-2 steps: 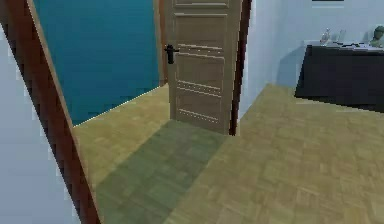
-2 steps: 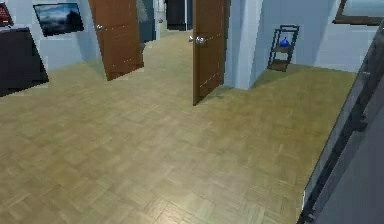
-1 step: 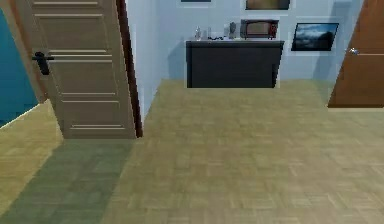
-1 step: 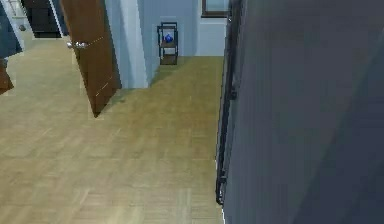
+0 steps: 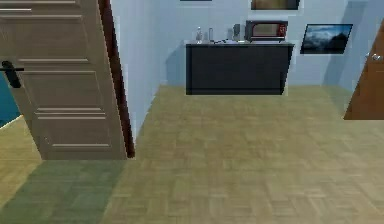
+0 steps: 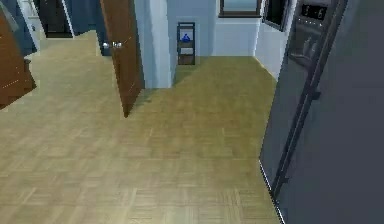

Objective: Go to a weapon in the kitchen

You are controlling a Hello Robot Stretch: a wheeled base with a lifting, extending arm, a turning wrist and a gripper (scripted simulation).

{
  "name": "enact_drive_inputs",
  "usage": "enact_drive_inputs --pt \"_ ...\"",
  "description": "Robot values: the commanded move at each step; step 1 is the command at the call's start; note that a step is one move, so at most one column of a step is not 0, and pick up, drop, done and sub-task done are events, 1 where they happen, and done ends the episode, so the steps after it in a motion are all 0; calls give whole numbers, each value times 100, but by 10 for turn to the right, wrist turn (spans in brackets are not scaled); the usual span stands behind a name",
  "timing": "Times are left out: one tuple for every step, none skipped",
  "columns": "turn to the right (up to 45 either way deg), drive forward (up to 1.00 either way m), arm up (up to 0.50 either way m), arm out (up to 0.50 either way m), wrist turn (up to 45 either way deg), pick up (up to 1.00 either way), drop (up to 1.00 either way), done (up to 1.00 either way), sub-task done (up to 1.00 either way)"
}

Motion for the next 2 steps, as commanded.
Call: enact_drive_inputs --pt "0 100 0 0 0 0 0 0 0" --pt "30 0 0 0 0 0 0 0 0"
